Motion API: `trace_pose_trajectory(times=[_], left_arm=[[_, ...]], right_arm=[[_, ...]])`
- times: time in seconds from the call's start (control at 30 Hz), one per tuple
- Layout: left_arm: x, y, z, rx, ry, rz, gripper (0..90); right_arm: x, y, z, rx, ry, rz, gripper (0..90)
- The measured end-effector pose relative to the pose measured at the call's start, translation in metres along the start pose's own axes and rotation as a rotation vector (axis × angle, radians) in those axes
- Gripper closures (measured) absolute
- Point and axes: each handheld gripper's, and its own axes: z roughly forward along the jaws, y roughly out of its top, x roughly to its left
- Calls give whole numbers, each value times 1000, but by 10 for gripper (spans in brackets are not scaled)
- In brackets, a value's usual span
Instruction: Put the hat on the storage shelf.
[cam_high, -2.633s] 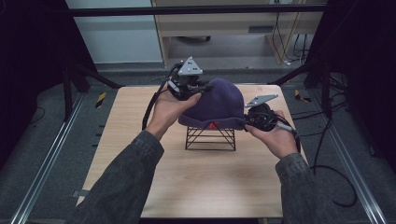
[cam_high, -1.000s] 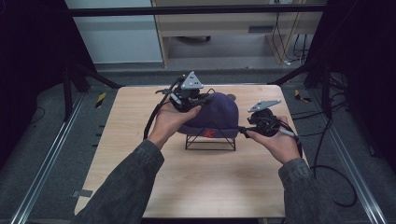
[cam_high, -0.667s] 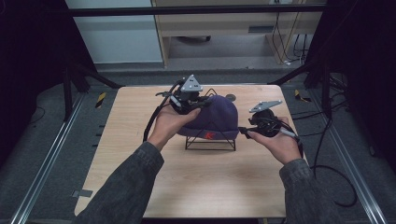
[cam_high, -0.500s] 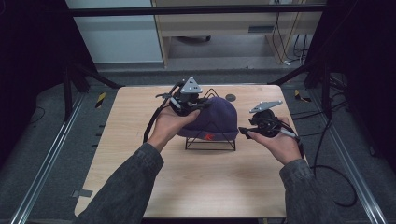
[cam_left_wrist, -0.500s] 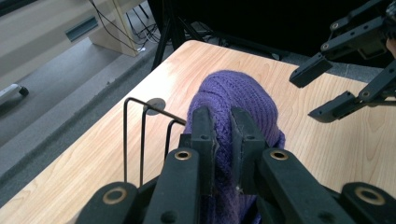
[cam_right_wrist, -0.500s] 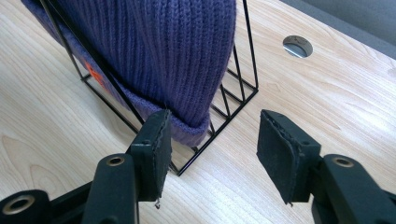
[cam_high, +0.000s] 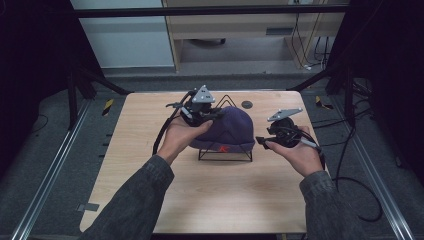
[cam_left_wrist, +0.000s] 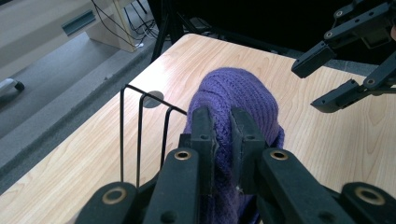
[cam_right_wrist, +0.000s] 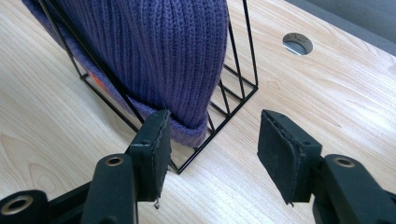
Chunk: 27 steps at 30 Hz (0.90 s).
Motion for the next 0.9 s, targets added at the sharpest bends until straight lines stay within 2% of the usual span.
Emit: trace_pose_trajectory(times=[0.9], left_arm=[[0,-24,7,14,-20,-31,806]], right_arm=[[0,-4,3,15,2,7,422]])
